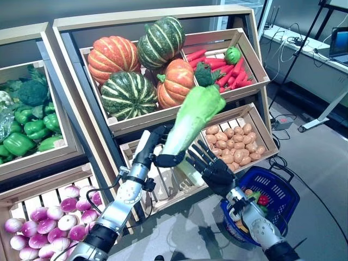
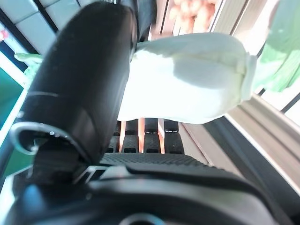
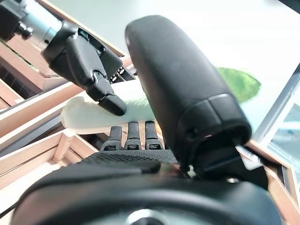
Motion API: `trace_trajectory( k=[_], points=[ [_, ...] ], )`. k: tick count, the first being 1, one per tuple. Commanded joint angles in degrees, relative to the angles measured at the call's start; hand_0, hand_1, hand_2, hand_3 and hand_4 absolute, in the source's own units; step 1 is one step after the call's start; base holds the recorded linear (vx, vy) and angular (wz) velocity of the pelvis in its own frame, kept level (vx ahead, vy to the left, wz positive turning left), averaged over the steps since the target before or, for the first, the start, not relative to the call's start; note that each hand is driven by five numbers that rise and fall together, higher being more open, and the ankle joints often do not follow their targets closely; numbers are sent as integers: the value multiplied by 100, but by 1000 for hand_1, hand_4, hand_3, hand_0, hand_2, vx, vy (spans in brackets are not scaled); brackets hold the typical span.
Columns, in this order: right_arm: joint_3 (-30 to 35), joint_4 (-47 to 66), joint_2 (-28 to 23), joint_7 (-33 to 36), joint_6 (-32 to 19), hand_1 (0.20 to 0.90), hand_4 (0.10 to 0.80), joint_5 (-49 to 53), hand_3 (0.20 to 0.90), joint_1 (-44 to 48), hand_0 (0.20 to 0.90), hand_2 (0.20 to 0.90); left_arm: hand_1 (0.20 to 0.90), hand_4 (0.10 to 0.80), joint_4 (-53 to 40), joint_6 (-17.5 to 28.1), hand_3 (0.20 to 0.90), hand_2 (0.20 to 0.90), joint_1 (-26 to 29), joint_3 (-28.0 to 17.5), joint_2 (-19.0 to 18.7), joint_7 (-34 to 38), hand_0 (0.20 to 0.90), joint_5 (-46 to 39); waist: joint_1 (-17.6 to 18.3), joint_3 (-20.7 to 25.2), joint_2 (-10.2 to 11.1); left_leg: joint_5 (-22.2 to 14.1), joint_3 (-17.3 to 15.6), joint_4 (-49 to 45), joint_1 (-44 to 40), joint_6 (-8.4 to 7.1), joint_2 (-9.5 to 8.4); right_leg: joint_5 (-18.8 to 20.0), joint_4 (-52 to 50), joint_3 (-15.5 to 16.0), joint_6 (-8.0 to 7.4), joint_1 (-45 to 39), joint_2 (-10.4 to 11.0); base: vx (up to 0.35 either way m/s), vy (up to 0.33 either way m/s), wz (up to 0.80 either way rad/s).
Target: Put vegetables into the basket
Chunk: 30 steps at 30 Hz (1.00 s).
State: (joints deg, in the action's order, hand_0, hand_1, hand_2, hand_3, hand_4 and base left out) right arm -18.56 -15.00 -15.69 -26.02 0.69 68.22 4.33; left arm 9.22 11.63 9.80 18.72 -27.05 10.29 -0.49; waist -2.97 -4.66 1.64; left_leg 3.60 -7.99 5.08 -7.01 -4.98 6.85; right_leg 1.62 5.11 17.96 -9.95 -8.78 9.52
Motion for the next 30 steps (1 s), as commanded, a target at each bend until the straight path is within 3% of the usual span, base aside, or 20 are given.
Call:
trace_trajectory(
  k=[1,17,21,23,27,28,30],
  points=[
    [502,834,242,-459,-738,900,800,512,900,914,900,900,300,400,-258,755,300,300,1034,219,-150,-118,300,486,-111,259,16,-171,71,-8,-42,55,-89,230,-51,-5,222,-72,171,33,-47,2],
    [1008,1661,-219,-786,-1106,900,800,444,900,1497,900,900,300,400,50,1037,300,300,728,469,-600,-419,300,1001,-181,254,-2,-246,219,-8,-128,72,-127,128,-109,0,242,-161,156,24,-9,4],
    [1038,1617,-269,-397,-1350,900,800,223,900,1529,900,900,300,400,-49,1222,300,300,760,588,-638,-233,300,1318,-184,263,-4,-254,242,-8,-119,71,-132,133,-82,-11,239,-165,154,18,5,0],
    [1113,1589,-245,-123,-1743,900,800,109,900,1543,900,900,300,400,-162,1336,300,300,797,661,-644,2,300,1524,-180,258,-5,-258,238,-8,-118,68,-120,137,-73,-12,236,-169,153,0,0,0],
    [1149,1601,-231,-27,-1890,900,800,27,900,1528,900,900,300,400,-188,1396,300,300,796,680,-644,92,300,1603,-181,256,-7,-261,241,-8,-113,66,-117,136,-71,-12,235,-169,152,10,-1,0],
    [1226,1601,-199,491,-2382,900,800,-432,900,1572,900,900,300,400,-330,1550,300,300,801,774,-674,433,300,2092,-171,238,-16,-306,255,-8,-139,60,-106,102,-77,-29,239,-187,136,0,0,0],
    [1223,1639,-182,589,-2394,900,800,-502,900,1571,900,900,300,400,-317,1567,300,300,810,798,-667,501,300,2167,-169,245,-7,-274,259,-8,-110,67,-114,133,-69,-27,243,-163,143,0,0,0]
  ],
)
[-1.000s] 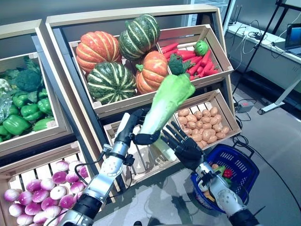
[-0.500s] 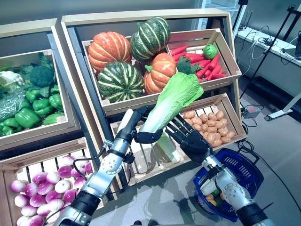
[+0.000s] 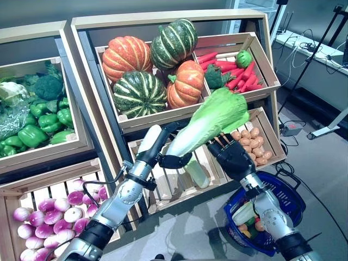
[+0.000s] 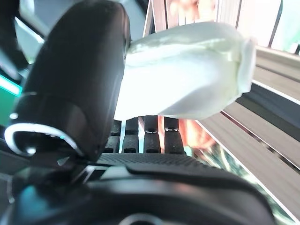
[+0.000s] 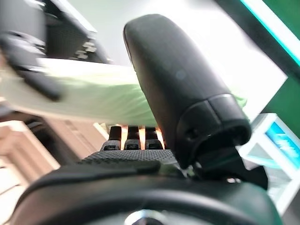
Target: Put vegetables into the basket
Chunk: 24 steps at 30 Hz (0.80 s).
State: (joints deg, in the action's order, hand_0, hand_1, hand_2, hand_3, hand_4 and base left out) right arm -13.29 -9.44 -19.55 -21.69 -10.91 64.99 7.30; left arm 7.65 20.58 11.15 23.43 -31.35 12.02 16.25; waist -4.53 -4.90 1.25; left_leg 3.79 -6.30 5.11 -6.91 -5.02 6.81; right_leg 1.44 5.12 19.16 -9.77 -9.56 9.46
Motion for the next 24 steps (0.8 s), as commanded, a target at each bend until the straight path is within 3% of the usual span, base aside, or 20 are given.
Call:
trace_trajectory(
  k=[1,6,12,19,24],
  points=[
    [696,1198,284,365,-1635,900,800,-163,900,1285,900,900,300,400,-288,756,300,300,672,438,-235,550,300,682,4,256,23,-296,98,-11,-111,82,-112,153,-71,-173,232,-65,137,0,0,0],
    [552,1483,650,343,-2012,900,800,368,900,1316,900,900,300,400,-302,660,300,300,707,718,-78,645,300,630,9,238,-4,-301,89,-11,-95,88,-105,151,-81,-198,237,-44,132,0,0,0],
    [493,1628,708,876,-2291,900,800,67,900,1437,900,900,300,400,-365,654,300,300,765,872,-49,641,300,615,11,239,-12,-302,96,-11,-75,82,-113,157,-86,-209,228,-22,134,0,0,0],
    [389,1682,751,848,-2012,900,800,176,900,1484,900,900,300,400,-374,573,300,300,824,974,0,661,300,535,24,262,-16,-298,85,-11,-54,80,-116,163,-79,-230,229,1,133,0,0,0],
    [249,1550,667,687,-1252,900,800,172,900,1397,900,900,300,400,-480,650,300,300,923,926,-20,803,300,597,25,267,8,-281,75,-11,-27,64,-97,177,-76,-224,217,21,141,0,0,0]
  ],
)
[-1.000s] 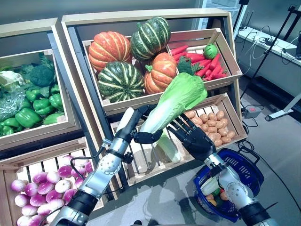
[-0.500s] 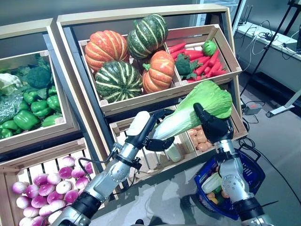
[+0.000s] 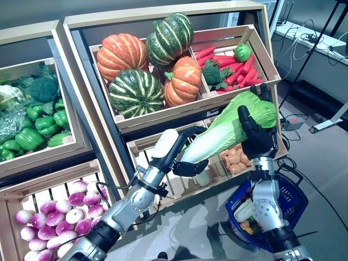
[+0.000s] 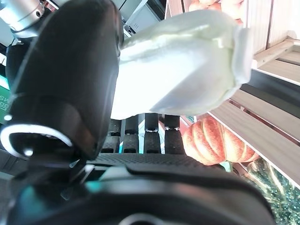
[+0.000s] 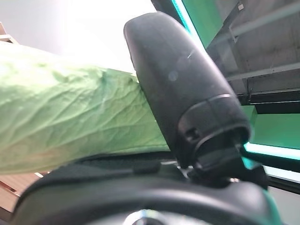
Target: Put vegetables into the basket
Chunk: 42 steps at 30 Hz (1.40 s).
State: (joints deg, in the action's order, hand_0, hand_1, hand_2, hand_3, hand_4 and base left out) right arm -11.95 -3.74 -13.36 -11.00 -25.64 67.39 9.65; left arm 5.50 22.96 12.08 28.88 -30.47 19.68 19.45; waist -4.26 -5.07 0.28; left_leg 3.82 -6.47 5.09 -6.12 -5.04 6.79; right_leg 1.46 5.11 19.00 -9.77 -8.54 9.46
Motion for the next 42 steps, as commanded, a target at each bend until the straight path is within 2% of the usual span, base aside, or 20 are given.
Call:
trace_trajectory(
  k=[1,6,10,17,19,24,26,27,28,35,42],
  points=[
    [83,943,15,-401,429,900,800,-117,900,1145,900,900,300,400,-283,438,300,300,847,367,-108,89,300,292,-1,282,112,-279,93,-9,-100,64,-94,176,-74,-210,216,-80,142,0,0,0],
    [-82,633,-337,-644,1815,900,800,-225,900,946,900,900,300,400,-418,551,300,300,950,199,-153,242,300,293,25,287,179,-276,85,-9,-93,55,-96,180,-83,-201,209,-71,139,0,0,0],
    [-186,404,-467,-745,2300,900,800,102,900,768,900,900,300,400,-427,534,300,300,1005,175,-165,344,300,351,54,278,225,-278,85,-9,-106,53,-86,187,-96,-189,202,-70,141,0,0,0],
    [-311,194,-322,-633,2616,900,800,487,900,704,900,900,300,400,-300,414,300,300,1047,257,-96,437,300,474,77,278,245,-281,70,-9,-130,53,-71,197,-85,-205,199,-82,142,0,0,0],
    [-386,177,-127,-687,2758,900,800,793,900,589,900,900,300,400,-290,389,300,300,1012,256,-64,439,300,520,86,270,236,-279,53,-9,-136,55,-55,201,-84,-214,194,-81,145,0,0,0],
    [-486,287,60,-876,2492,900,800,1062,900,511,900,900,300,400,-331,373,300,300,978,259,-35,393,300,548,79,240,218,-266,48,-9,-139,53,-53,211,-90,-216,184,-72,152,0,0,0],
    [-464,415,145,-1073,2119,900,800,1134,900,569,900,900,300,400,-338,334,300,300,974,265,-26,335,300,501,70,234,210,-267,54,-9,-146,52,-61,216,-92,-209,175,-76,155,0,0,0],
    [-465,423,155,-1098,2064,832,755,1147,832,582,832,832,300,400,-339,323,300,300,978,269,-25,325,300,491,69,233,210,-269,54,-9,-147,51,-62,215,-91,-208,174,-77,157,0,0,0],
    [-445,501,224,-1188,1799,300,400,1209,300,640,300,300,300,400,-350,272,300,300,982,287,-11,287,300,459,57,239,202,-273,70,-9,-144,53,-71,210,-89,-205,173,-82,156,0,0,0],
    [-332,762,413,-1092,1192,300,400,1105,300,862,300,300,300,400,-311,149,300,300,977,384,23,245,300,399,27,275,171,-293,84,-9,-142,71,-80,185,-84,-201,181,-92,154,0,0,0],
    [-303,842,420,-1030,1009,300,400,1139,300,892,300,300,300,400,-258,107,300,300,971,422,14,218,300,385,19,293,157,-277,72,-9,-123,72,-77,190,-84,-195,190,-73,146,0,0,0]
  ],
)
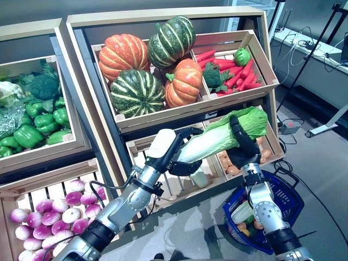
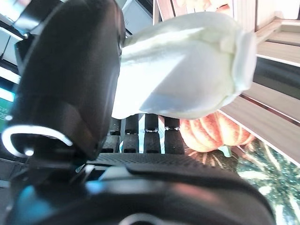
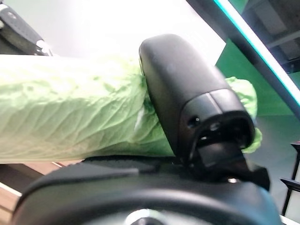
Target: Put vegetables into the basket
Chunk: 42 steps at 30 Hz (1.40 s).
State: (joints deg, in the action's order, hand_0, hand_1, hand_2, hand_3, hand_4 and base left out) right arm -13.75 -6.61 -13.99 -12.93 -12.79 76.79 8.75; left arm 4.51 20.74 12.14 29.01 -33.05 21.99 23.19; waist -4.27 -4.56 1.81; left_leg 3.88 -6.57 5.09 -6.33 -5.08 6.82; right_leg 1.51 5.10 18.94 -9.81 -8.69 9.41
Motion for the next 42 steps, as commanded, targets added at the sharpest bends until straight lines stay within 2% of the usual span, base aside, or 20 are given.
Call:
trace_trajectory(
  k=[1,10,11,12,13,17,25,31,37,42],
  points=[
    [-119,1118,480,-838,-289,300,400,202,300,981,300,300,300,400,-152,324,300,300,966,414,273,-22,300,11,21,243,2,-281,81,-9,-102,75,-81,186,-82,-188,194,-59,151,0,0,0],
    [-6,1053,430,-772,-420,300,400,124,300,936,300,300,300,400,-23,154,300,300,908,439,257,-89,300,-2,44,234,-15,-278,75,-9,-108,71,-77,187,-83,-204,197,-57,144,0,0,0],
    [3,1028,433,-764,-438,300,400,103,300,938,300,300,860,773,40,83,860,860,894,450,265,-131,860,-68,48,232,-18,-279,70,-9,-112,70,-76,187,-80,-205,197,-61,145,0,0,0],
    [3,1027,433,-764,-439,300,400,102,300,939,300,300,860,773,39,80,860,860,896,450,265,-136,860,-73,46,231,-19,-279,70,-9,-113,70,-76,187,-80,-206,197,-61,145,0,0,0],
    [35,1009,419,-727,-473,300,400,15,300,940,300,300,900,800,88,-55,900,900,860,436,276,-289,900,-157,47,235,-24,-278,67,-9,-113,73,-76,187,-78,-215,198,-59,144,0,0,0],
    [133,993,358,-701,-572,300,400,-284,300,904,300,300,900,800,175,-337,900,900,747,378,242,-390,900,-216,60,231,-39,-275,51,-9,-116,73,-69,199,-78,-223,190,-48,142,0,0,0],
    [512,917,82,-514,-838,300,400,-968,300,596,300,300,900,800,485,-511,900,900,303,3,102,-502,900,-208,100,212,-59,-271,10,-9,-119,70,-52,211,-82,-269,185,-17,135,-3,6,-2],
    [739,647,-117,-633,-792,300,400,-1237,300,116,300,300,900,800,1030,-828,900,900,-142,-260,68,-519,900,-94,198,164,-59,-257,-76,-9,-123,69,-16,249,-70,-366,168,49,126,-15,14,-7],
    [799,399,-211,-546,-745,300,400,-1687,300,-211,300,300,900,800,1405,-1117,900,900,-423,-550,207,-559,900,-585,271,119,-52,-229,-167,-9,-127,62,19,278,-66,-459,163,89,111,-6,5,-8],
    [904,9,-283,-101,-749,300,400,-2279,300,-507,300,300,900,800,1632,-1137,900,900,-645,-958,302,-488,900,-1149,355,74,-44,-205,-228,-9,-124,56,41,307,-63,-522,161,128,102,-12,0,-13]
  ],
)
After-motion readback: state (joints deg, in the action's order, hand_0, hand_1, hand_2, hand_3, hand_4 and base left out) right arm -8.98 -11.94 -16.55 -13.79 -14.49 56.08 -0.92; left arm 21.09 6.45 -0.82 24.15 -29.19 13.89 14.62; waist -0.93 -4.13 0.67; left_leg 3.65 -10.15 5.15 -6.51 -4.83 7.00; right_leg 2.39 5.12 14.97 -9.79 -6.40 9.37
